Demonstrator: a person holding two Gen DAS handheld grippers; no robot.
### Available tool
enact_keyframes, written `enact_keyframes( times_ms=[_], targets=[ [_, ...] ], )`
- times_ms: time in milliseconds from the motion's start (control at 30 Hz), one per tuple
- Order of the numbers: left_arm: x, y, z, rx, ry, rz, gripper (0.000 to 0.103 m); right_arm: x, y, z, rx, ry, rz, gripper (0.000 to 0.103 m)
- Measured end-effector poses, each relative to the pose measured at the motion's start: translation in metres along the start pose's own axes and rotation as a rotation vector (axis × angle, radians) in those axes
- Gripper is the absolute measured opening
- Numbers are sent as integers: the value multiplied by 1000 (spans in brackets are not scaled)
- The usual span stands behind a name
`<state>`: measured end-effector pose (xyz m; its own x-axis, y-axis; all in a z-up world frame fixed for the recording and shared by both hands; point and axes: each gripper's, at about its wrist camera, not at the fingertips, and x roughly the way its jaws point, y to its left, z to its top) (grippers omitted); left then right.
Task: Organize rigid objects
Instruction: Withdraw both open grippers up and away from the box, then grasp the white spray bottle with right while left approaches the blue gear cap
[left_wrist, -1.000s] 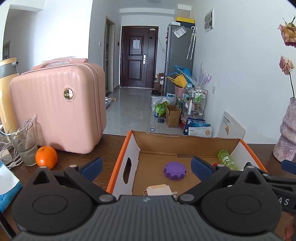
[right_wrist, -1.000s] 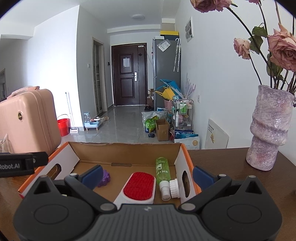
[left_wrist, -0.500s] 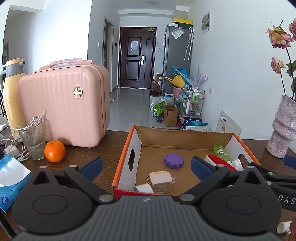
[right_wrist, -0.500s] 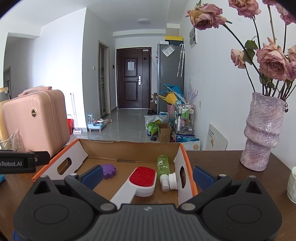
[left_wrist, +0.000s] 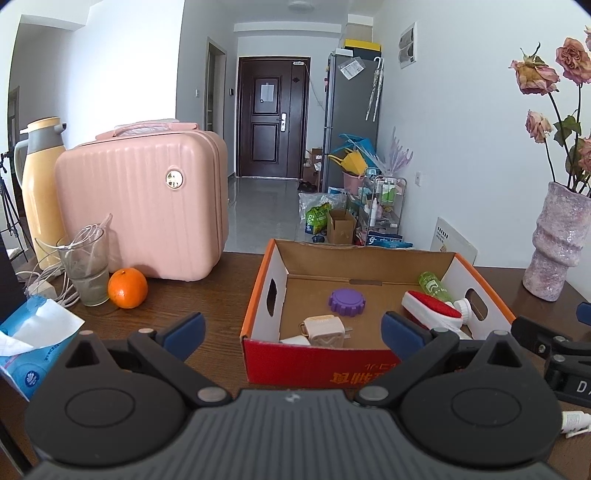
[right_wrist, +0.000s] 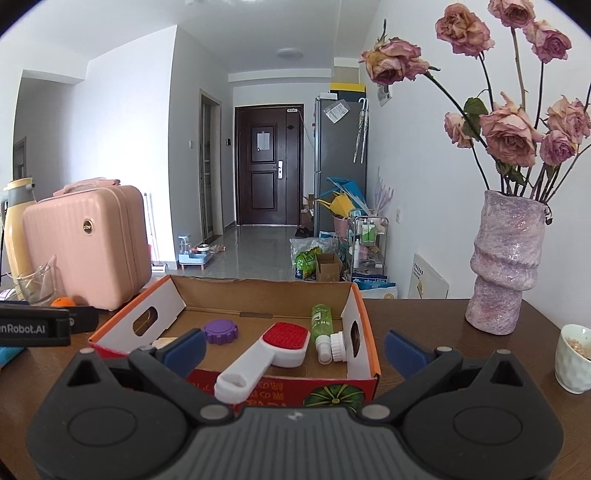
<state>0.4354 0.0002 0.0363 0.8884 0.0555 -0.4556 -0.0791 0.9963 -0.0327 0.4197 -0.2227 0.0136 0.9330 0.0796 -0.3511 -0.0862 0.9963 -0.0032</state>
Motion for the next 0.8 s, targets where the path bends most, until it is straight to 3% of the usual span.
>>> enact_keyframes(
  times_ms=[800],
  targets=[
    [-67, 11, -51, 24, -13, 8, 103, -82, -2, -53, -3, -25, 4, 103]
  ],
)
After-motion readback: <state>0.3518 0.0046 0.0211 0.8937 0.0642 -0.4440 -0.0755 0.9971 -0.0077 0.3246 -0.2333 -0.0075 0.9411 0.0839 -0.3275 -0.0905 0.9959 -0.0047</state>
